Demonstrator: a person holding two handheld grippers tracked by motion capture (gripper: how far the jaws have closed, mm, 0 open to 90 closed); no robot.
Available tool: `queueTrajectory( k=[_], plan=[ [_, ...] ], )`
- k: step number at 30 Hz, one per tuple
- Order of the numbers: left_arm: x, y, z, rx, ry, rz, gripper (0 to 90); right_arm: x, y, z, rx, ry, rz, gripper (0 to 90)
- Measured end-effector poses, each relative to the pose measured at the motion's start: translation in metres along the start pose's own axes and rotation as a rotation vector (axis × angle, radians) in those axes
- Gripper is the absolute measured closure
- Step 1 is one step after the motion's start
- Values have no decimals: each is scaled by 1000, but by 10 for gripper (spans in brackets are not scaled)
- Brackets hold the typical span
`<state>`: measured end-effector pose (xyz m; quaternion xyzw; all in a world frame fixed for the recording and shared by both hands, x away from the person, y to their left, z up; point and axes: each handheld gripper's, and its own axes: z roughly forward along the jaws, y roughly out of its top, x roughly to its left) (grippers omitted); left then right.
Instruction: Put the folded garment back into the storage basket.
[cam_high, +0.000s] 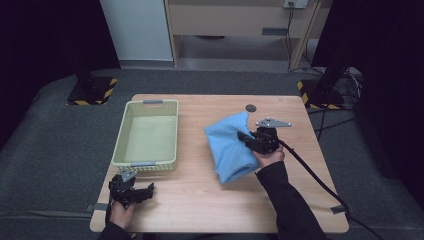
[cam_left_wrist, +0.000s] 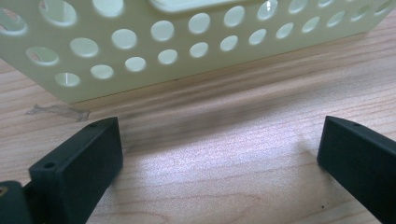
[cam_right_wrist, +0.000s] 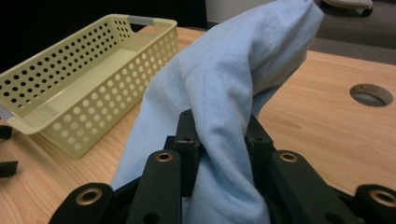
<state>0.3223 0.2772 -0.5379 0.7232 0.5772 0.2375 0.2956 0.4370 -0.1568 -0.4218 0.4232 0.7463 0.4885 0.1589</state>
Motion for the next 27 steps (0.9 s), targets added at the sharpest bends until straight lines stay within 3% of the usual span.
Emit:
queueTrajectory(
  k=[10,27],
  plan=[
    [0,0,0,0,0,0,0,21,27,-1,-32,18,-31,732],
    [-1,0,0,1,-2,1,0,42,55,6,-70,27,-21,731]
  ],
)
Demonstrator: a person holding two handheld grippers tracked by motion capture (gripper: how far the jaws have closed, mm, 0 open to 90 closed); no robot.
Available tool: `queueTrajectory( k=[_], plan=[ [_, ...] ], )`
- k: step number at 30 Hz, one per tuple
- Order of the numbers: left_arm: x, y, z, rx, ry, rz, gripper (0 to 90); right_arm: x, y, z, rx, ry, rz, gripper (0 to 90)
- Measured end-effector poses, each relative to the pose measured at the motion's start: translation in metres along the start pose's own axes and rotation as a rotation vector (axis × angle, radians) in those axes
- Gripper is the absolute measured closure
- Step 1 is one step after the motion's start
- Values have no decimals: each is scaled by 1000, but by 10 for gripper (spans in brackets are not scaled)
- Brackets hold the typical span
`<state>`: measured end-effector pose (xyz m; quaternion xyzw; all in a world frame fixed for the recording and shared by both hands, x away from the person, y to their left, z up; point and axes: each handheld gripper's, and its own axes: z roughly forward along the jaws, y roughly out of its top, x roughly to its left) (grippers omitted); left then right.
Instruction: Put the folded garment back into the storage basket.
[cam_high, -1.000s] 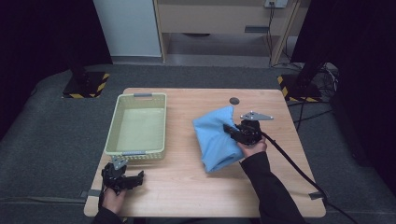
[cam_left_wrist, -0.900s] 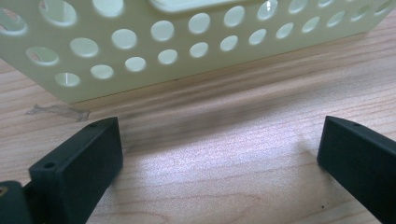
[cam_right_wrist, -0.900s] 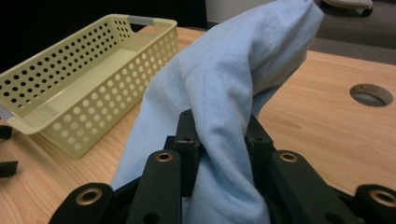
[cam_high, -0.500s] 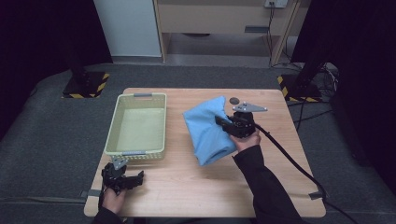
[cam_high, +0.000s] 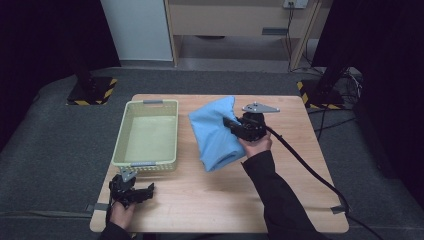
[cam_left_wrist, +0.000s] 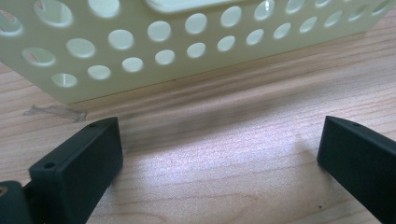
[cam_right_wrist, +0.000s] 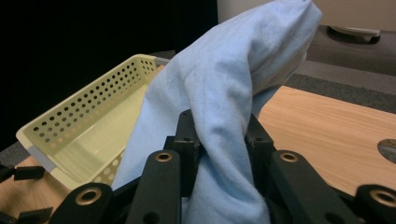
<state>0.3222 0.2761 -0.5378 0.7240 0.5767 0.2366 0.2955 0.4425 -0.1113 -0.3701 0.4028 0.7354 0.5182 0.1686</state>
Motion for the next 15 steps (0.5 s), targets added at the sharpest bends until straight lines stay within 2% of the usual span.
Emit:
queueTrajectory(
  k=[15],
  plan=[
    [-1,0,0,0,5,-7,0,18,19,15,-32,18,8,730]
  ],
)
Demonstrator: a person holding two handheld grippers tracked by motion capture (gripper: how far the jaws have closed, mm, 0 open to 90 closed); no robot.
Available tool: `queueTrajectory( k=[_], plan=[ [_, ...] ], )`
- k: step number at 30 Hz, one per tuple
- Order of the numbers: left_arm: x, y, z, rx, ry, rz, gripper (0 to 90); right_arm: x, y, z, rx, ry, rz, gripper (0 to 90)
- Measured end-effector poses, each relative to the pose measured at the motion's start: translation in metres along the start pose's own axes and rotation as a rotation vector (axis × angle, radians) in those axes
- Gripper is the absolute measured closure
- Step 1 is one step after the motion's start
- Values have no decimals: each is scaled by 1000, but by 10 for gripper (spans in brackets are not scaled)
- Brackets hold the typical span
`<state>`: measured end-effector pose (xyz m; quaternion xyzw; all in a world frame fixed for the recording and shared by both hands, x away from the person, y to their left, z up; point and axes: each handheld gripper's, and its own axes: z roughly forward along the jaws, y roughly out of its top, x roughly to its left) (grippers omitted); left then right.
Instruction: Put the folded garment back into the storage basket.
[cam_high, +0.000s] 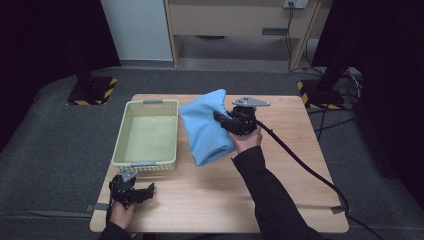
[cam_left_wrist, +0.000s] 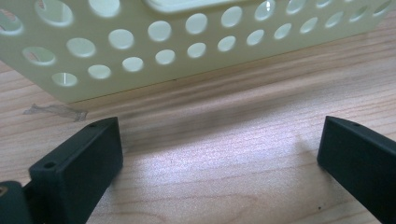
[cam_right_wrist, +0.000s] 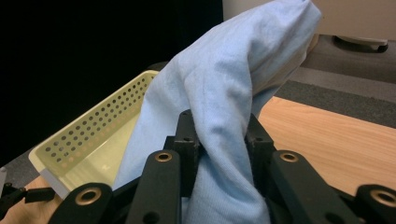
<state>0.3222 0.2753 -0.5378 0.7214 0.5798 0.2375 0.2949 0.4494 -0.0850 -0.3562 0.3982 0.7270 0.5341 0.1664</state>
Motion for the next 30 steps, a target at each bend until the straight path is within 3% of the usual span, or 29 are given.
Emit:
queueTrajectory(
  k=[10,30],
  plan=[
    [0,0,0,0,3,-3,0,10,10,11,-20,10,8,729],
    [-1,0,0,0,8,-7,0,46,25,47,-44,62,41,728]
  ],
)
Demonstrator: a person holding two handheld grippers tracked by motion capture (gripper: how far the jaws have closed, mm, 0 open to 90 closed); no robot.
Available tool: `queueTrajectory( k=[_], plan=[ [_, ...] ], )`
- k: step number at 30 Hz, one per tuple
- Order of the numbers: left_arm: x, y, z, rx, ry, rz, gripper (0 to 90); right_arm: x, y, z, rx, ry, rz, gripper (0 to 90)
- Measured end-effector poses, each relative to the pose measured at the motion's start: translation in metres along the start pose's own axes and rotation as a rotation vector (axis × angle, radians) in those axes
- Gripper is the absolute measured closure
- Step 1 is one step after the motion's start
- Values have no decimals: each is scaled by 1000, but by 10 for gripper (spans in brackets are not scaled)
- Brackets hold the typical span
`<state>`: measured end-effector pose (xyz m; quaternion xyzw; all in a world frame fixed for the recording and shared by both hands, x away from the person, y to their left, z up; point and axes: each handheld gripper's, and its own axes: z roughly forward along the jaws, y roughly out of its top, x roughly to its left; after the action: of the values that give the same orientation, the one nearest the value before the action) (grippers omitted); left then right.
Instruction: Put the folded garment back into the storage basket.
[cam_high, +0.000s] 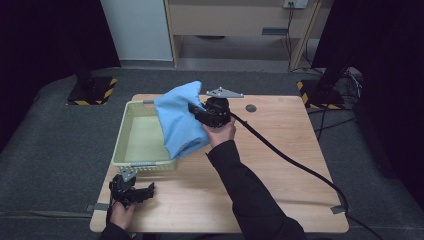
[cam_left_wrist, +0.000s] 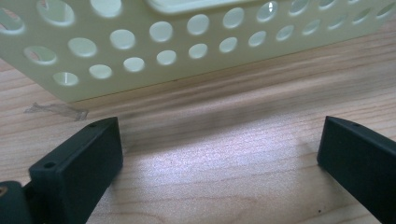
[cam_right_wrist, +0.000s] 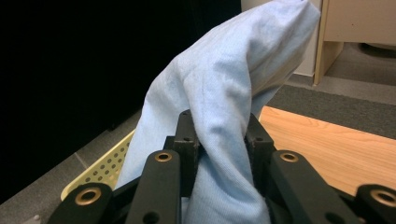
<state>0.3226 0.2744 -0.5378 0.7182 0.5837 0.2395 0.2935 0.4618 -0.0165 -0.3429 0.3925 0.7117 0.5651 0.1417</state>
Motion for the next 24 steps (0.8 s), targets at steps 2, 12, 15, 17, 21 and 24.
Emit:
queueTrajectory(
  k=[2,12,15,17,21,24],
  plan=[
    [0,0,0,0,0,0,0,1,0,2,-2,2,-1,728],
    [0,0,0,1,0,0,0,11,3,18,-13,27,10,727],
    [0,0,0,1,1,-1,0,14,3,23,-16,35,16,727],
    [0,0,0,1,1,-1,0,16,3,26,-18,38,18,727],
    [0,0,0,1,1,-1,0,19,3,33,-19,46,25,726],
    [0,0,0,1,1,-1,0,22,2,39,-15,49,20,726]
  ],
)
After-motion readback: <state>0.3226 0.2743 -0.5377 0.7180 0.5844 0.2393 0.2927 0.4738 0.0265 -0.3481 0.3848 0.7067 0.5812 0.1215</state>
